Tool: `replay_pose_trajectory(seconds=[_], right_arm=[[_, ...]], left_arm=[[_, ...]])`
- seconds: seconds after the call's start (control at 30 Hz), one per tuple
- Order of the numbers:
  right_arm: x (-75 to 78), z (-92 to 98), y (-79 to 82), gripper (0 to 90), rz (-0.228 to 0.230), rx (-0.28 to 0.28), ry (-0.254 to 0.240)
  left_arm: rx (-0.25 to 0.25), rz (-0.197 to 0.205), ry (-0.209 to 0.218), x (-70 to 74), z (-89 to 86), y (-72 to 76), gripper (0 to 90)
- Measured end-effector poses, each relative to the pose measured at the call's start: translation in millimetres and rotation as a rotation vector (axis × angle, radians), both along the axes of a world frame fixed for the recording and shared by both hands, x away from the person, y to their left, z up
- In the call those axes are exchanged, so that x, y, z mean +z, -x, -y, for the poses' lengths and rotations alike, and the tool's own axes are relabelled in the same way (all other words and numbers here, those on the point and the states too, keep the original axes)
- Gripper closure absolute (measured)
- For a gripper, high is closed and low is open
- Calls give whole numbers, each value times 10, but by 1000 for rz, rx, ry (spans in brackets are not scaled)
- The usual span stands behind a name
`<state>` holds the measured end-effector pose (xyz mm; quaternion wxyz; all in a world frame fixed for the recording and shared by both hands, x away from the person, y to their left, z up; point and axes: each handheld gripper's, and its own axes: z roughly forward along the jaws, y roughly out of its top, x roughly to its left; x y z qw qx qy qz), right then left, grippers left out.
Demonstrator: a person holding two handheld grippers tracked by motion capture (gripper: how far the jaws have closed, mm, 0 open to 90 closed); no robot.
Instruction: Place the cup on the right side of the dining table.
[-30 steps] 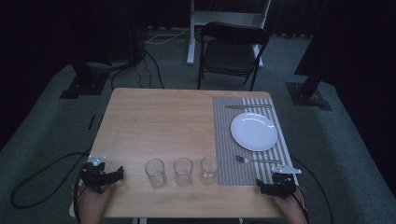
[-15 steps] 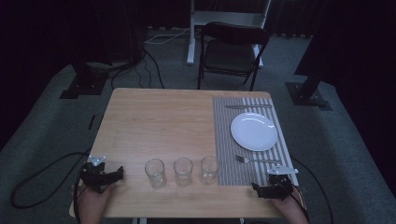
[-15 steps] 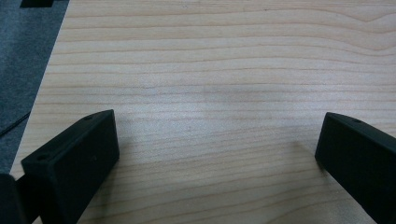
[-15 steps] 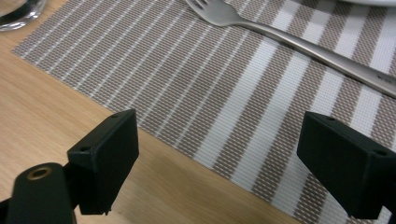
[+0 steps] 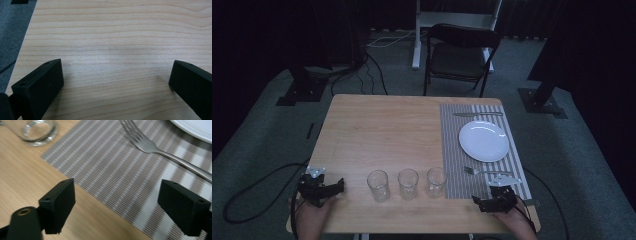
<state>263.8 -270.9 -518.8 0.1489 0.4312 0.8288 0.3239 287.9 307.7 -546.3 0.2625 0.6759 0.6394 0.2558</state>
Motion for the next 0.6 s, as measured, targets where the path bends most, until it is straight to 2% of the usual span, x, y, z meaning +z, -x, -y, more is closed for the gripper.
replay_pose_trajectory(seconds=[0.23,0.33,0.47,0.6], right_arm=[[44,-172,-29,144,19,38,-2],[66,-292,-55,144,16,79,-10],[86,-403,-60,145,22,112,-6],[109,-485,-73,145,18,141,-23]], left_arm=[[0,0,0,0,0,0,0],[0,0,0,0,0,0,0],[0,0,0,0,0,0,0],[0,0,0,0,0,0,0]])
